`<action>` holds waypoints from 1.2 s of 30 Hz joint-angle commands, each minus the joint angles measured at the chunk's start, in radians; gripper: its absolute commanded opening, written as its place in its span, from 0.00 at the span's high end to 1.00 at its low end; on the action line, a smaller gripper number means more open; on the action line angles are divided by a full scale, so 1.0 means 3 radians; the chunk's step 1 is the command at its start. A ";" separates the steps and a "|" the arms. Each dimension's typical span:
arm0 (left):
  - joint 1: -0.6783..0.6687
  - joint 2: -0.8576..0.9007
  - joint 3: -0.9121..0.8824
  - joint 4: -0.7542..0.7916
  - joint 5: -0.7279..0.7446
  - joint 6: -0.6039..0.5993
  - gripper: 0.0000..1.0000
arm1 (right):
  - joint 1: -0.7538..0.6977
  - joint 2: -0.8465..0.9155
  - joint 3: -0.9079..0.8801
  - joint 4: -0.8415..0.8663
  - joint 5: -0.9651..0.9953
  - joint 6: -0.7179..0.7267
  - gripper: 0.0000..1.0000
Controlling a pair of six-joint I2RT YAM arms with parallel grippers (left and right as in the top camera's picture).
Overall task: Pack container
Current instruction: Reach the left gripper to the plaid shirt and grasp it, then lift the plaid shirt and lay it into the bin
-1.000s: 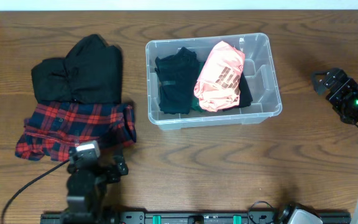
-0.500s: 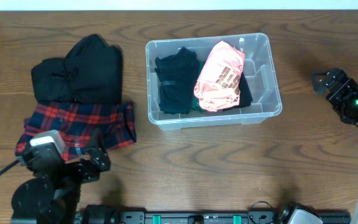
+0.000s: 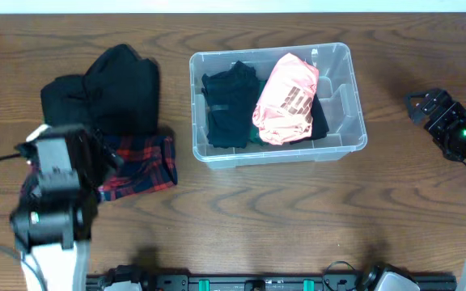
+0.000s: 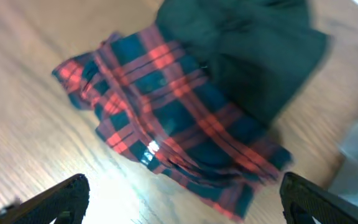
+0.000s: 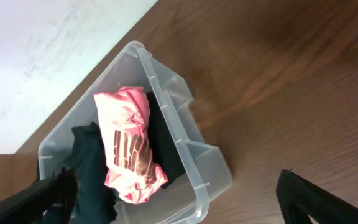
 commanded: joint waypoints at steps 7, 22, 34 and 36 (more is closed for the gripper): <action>0.2009 0.0987 0.0043 0.0165 0.1731 0.0482 0.02 | -0.0025 0.0001 0.0008 -0.0001 -0.0045 0.0028 0.01; 0.2913 0.2644 0.0033 0.0608 0.2906 0.1125 0.02 | -0.0025 0.0001 0.0008 -0.0001 -0.0045 0.0028 0.01; 0.2692 0.3263 0.0033 0.1016 0.2960 0.1151 0.14 | -0.0025 0.0001 0.0008 -0.0001 -0.0045 0.0028 0.01; 0.2661 0.3263 0.0033 0.0997 0.2963 0.1150 0.40 | -0.0025 0.0001 0.0008 -0.0001 -0.0045 0.0028 0.01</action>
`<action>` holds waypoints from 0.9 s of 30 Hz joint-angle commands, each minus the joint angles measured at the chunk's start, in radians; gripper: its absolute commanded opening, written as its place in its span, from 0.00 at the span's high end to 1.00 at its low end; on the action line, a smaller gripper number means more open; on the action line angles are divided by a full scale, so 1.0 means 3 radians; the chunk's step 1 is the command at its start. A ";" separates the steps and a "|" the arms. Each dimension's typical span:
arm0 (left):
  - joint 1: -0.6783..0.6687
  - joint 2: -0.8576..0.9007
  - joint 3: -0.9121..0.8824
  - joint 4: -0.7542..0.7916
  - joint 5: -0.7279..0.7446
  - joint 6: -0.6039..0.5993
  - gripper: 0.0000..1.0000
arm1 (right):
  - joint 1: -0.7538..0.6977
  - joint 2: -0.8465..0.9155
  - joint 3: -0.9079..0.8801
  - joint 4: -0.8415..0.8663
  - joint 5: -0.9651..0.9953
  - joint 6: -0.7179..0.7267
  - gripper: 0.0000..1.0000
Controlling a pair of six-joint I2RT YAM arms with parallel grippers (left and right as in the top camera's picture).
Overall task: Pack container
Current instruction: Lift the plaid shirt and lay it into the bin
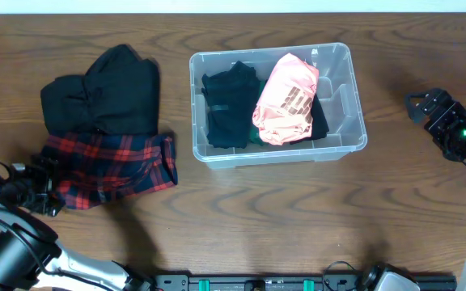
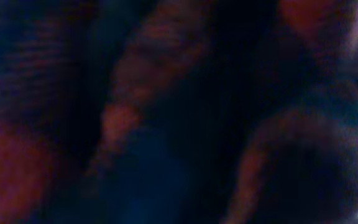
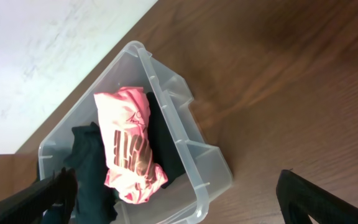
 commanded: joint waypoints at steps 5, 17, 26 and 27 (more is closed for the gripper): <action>-0.0076 -0.0070 0.0010 -0.0181 0.0151 0.0062 0.80 | -0.0025 0.0001 0.0008 -0.0003 -0.0045 0.0028 0.01; -0.0080 -0.2047 0.0014 -0.0781 0.1673 -0.0135 0.94 | -0.0025 0.0001 0.0008 -0.0003 -0.0045 0.0028 0.01; -0.0800 -0.3304 0.0014 0.0331 0.1900 -0.1902 0.94 | -0.0025 0.0001 0.0008 -0.0003 -0.0045 0.0028 0.01; -0.0946 -0.3379 0.0014 0.0627 0.1839 -0.2179 0.94 | -0.0025 0.0001 0.0008 -0.0003 -0.0045 0.0028 0.01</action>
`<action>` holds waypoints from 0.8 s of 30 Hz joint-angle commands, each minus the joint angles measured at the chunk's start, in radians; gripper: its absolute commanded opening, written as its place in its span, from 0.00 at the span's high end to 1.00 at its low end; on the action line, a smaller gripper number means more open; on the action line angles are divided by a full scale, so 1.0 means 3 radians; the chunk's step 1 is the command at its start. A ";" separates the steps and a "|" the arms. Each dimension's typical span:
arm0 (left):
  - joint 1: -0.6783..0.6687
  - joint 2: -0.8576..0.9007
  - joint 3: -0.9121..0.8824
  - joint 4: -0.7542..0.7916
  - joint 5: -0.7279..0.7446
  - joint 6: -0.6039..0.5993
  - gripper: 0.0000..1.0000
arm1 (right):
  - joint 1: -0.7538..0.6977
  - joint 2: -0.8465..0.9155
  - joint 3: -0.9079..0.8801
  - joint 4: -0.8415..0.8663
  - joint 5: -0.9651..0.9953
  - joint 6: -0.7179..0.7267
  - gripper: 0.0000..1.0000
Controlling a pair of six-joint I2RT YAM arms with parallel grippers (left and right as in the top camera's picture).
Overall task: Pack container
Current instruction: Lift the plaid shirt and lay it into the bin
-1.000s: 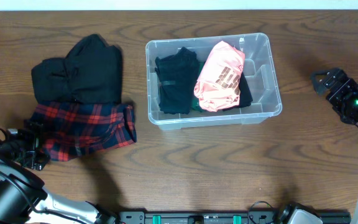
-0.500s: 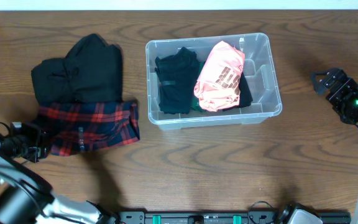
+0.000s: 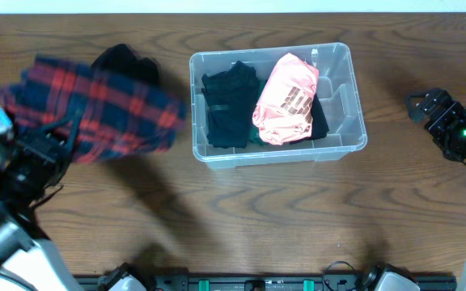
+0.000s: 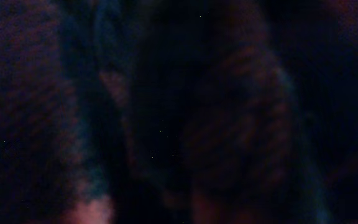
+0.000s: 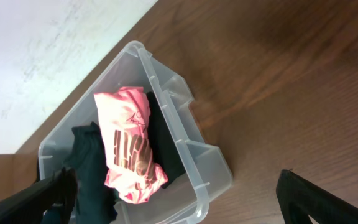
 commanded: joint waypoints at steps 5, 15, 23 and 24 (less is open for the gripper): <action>-0.1119 -0.0409 0.0032 0.1470 -0.0538 -0.1876 0.94 | -0.0025 0.0001 0.0006 -0.0003 -0.0046 0.0027 0.01; -0.3076 0.0149 0.0031 0.1569 -0.2402 -0.2035 0.94 | -0.0025 0.0001 0.0006 -0.0003 -0.0045 0.0027 0.01; -0.4083 0.1151 0.0031 0.2504 -0.3272 -0.2316 0.94 | -0.0025 0.0001 0.0006 -0.0003 -0.0045 0.0027 0.01; -0.4136 0.1272 0.0031 0.2616 -0.3297 -0.2384 0.94 | -0.0025 0.0001 0.0006 -0.0003 -0.0045 0.0027 0.01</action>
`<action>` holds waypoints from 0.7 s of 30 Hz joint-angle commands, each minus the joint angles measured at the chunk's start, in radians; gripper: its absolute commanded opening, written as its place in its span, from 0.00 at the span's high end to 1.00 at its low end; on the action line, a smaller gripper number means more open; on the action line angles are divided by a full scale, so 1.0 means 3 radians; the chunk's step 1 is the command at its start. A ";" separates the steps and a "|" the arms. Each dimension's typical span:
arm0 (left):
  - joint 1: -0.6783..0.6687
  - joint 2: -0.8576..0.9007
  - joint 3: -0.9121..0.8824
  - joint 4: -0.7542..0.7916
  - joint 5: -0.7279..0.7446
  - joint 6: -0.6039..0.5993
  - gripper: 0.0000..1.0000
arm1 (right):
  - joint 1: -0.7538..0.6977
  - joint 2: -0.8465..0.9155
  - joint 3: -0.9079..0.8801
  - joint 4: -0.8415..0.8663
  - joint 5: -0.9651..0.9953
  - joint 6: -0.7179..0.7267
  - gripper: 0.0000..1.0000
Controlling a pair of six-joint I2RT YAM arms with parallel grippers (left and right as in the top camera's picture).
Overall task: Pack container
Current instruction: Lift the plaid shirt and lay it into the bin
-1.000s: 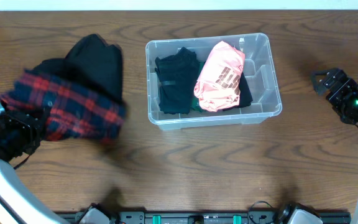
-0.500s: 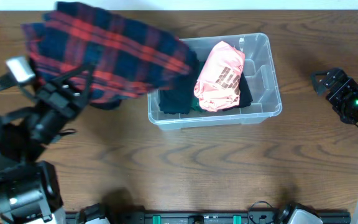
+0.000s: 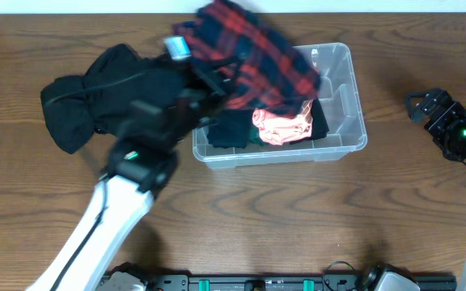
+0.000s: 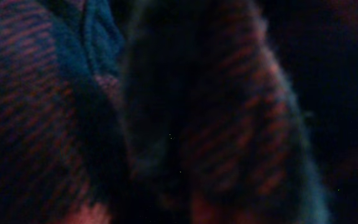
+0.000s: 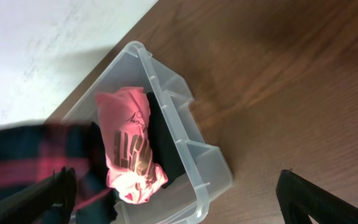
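A red-and-blue plaid garment [image 3: 253, 52] hangs in the air over the back left part of the clear plastic container [image 3: 354, 89]. My left gripper [image 3: 210, 81] is shut on it, and its fingers are buried in the cloth. Dark plaid fabric [image 4: 241, 124] fills the left wrist view. In the container lie a pink garment [image 3: 281, 125] and a black one [image 3: 229, 129]. My right gripper [image 3: 421, 105] stands open to the right of the container, holding nothing. Its wrist view shows the container's rim [image 5: 166, 106], the pink garment [image 5: 126, 143] and the plaid cloth [image 5: 30, 149].
A pile of black clothing [image 3: 95, 101] lies on the wooden table [image 3: 298, 218] left of the container. My left arm [image 3: 128, 186] reaches up from the front edge across the table's left half.
The plaid garment was held over the table's left side above the black pile. It now hangs over the container, with my left gripper at the container's left wall. The right arm is unmoved.
My left gripper hung open above the plaid garment lying on the table by the black pile. Then it was down at the garment's left edge, cloth filling its view. Then the garment was off the table, and now it is over the container.
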 commanded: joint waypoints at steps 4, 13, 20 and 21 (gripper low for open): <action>-0.0278 0.0650 0.0039 0.0505 -0.0469 -0.0486 0.94 | -0.0025 0.0001 0.0008 -0.0004 -0.0045 0.0027 0.01; -0.0427 0.1176 0.0039 0.0249 -0.0551 -0.0587 0.94 | -0.0025 0.0001 0.0008 -0.0004 -0.0045 0.0027 0.01; -0.0306 0.1083 0.0039 -0.0479 -0.0598 0.0114 0.53 | -0.0025 0.0001 0.0008 -0.0004 -0.0045 0.0027 0.01; -0.0277 0.1047 0.0039 -0.0607 -0.0600 0.0212 0.50 | -0.0025 0.0001 0.0008 -0.0004 -0.0045 0.0027 0.01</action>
